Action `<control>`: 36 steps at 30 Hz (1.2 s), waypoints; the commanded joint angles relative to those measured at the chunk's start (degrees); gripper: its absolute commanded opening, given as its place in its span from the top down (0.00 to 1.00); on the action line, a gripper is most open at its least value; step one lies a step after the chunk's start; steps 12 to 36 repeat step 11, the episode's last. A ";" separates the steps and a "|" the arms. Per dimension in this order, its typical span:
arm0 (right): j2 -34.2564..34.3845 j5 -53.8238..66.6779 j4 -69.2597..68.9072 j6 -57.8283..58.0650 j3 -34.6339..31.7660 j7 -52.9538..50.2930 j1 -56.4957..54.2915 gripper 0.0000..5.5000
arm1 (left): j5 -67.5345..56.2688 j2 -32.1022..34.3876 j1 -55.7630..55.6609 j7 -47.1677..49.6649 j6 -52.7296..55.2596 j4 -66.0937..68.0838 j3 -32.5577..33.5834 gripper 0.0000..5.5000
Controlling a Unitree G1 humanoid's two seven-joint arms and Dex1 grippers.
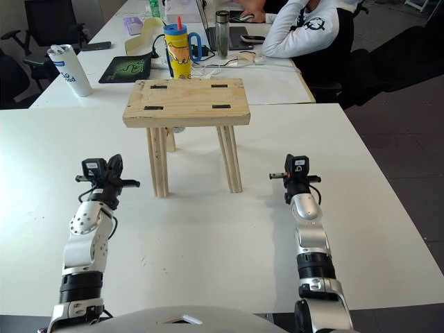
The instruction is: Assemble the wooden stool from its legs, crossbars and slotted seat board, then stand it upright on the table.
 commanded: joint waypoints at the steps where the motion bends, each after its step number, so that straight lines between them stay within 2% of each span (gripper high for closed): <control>1: 1.49 -0.44 -2.90 -2.17 1.65 0.09 2.62 1.00 | 1.25 -1.86 3.69 -0.07 -4.58 1.13 -2.05 0.99; 9: 1.68 -1.85 -0.68 -4.75 2.77 -0.50 2.98 1.00 | 2.75 -2.32 1.60 0.63 -7.80 1.38 -4.58 0.99; 36: 1.98 -1.39 -0.37 -5.04 2.81 -0.07 2.40 1.00 | 2.92 -2.40 0.86 0.94 -8.14 1.90 -4.73 0.99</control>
